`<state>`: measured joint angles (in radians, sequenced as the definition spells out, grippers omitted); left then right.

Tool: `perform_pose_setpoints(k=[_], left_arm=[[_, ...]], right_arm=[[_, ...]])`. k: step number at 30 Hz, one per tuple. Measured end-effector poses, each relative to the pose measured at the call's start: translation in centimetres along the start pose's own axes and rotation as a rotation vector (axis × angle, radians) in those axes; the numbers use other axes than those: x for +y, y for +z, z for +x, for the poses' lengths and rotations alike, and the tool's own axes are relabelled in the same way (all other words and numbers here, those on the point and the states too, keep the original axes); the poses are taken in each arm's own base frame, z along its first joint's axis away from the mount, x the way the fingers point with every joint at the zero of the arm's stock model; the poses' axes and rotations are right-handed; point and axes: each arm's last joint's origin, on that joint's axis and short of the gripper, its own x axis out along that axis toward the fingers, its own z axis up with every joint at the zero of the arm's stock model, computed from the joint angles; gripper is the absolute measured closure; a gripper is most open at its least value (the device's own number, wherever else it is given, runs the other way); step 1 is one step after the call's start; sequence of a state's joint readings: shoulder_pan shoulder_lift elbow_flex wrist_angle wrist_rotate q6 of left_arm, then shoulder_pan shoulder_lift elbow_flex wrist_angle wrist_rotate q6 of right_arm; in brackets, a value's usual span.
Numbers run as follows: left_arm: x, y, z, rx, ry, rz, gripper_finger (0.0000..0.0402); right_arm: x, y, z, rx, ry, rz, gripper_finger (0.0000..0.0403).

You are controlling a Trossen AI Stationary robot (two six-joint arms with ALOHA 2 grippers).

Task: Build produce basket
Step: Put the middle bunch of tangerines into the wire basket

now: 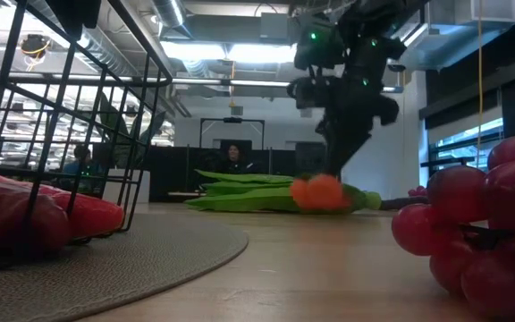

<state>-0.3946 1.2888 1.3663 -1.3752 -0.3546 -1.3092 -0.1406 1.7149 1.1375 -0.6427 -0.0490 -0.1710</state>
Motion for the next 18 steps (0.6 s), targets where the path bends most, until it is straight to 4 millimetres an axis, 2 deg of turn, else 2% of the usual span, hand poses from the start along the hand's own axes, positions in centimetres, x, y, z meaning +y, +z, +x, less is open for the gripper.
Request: perform_pose_setpoints(k=[7,14,18], left_arm=[[0.0,0.0,0.0,-0.001,0.001,0.002,0.0221],[0.0,0.0,0.0,-0.017,0.007,0.012,0.0221],[0.1,0.1,0.0,-0.027,0.013,0.066,0.0221]], right_arm=[[1.1,3.3,-4.2,-0.028,0.009,0.008,0.0402],[3.5,7.3,-10.4,-0.176,0.025,-0.034,0.0403],[5.1,8.8,-13.7,-0.281,0.04,-0.074,0.0403]])
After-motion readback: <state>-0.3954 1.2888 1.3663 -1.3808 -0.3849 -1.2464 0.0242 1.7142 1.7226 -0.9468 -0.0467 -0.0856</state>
